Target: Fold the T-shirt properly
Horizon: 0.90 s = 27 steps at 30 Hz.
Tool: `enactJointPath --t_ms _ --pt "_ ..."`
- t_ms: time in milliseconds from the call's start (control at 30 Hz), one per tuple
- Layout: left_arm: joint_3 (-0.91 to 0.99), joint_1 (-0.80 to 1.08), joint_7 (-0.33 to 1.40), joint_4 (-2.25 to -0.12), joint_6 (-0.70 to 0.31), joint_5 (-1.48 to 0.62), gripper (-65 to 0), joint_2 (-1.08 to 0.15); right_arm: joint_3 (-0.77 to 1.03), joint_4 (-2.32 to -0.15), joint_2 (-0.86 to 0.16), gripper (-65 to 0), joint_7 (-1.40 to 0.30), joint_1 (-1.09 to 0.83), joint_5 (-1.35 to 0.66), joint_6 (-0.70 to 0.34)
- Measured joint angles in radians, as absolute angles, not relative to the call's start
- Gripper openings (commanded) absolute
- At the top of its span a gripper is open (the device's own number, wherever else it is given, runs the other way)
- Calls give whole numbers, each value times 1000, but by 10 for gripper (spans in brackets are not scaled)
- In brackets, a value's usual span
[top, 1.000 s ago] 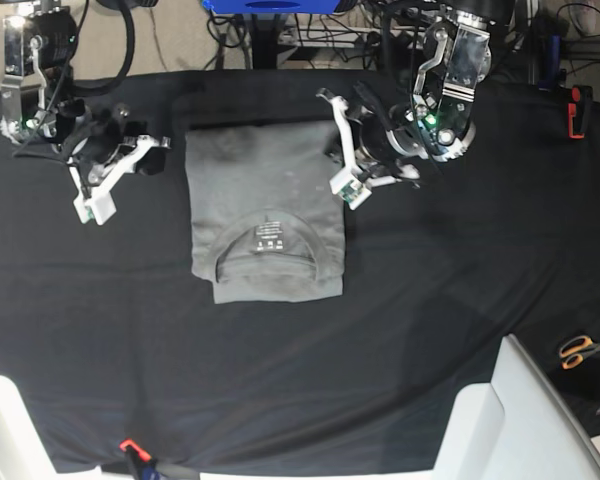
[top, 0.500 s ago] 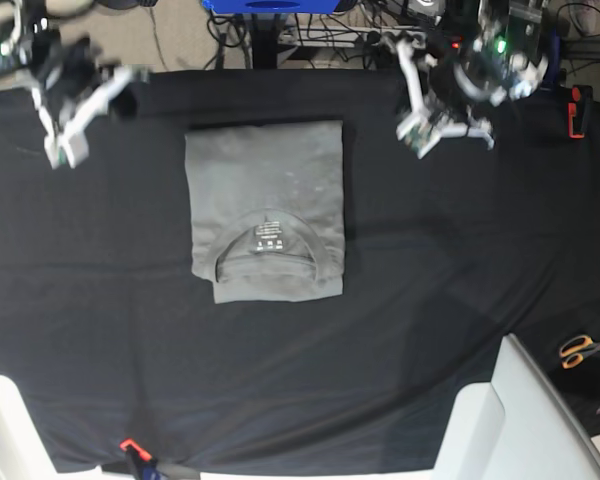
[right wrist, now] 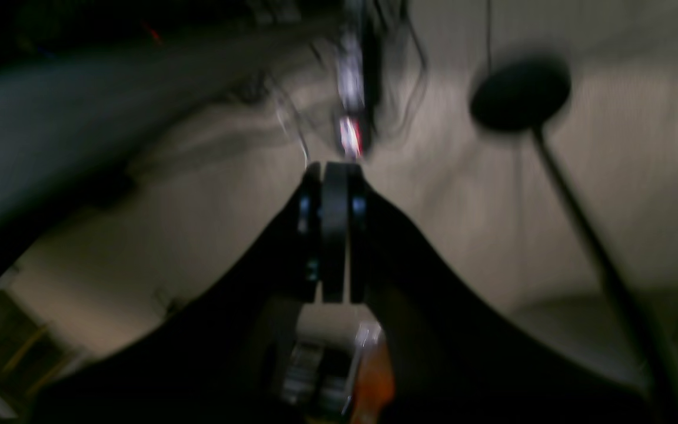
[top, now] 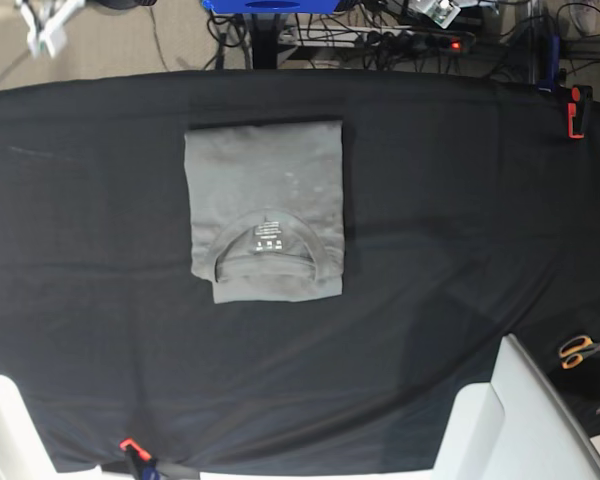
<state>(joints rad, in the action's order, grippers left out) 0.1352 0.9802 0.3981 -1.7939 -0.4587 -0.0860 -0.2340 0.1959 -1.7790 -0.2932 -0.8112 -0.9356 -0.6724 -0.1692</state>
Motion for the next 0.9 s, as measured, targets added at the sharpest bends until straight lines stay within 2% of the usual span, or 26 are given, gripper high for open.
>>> enactJointPath --t_ms 133,233,400,533,600,667,733,900 --pt "83 883 333 -1563 -442 -81 -650 -237 157 -1539 -307 -650 -804 -819 -650 -162" --pt "17 781 268 -1363 -447 -85 -650 -230 41 -1355 -323 -650 -762 -696 -546 -170" --pt "-101 518 127 -878 -445 -91 -650 -221 -165 -937 -281 -650 -559 -516 -342 -160" --pt "-172 264 -107 -347 -437 -89 -650 -207 -271 -489 -181 -650 -248 -370 -249 -163" --pt "-239 157 -221 -121 -445 -89 -650 -196 -285 -265 -142 -650 -37 -292 -223 -166" --pt "-330 97 -279 -36 -442 -86 -650 -191 -286 -107 -117 -650 136 -226 -224 -160" --pt "-430 76 -283 -44 -443 -93 -650 -192 -285 -33 -104 -650 267 -193 -226 -157" --pt "-508 67 -258 -62 -441 -102 -650 -197 -283 -53 -57 -650 300 -193 -223 -166"
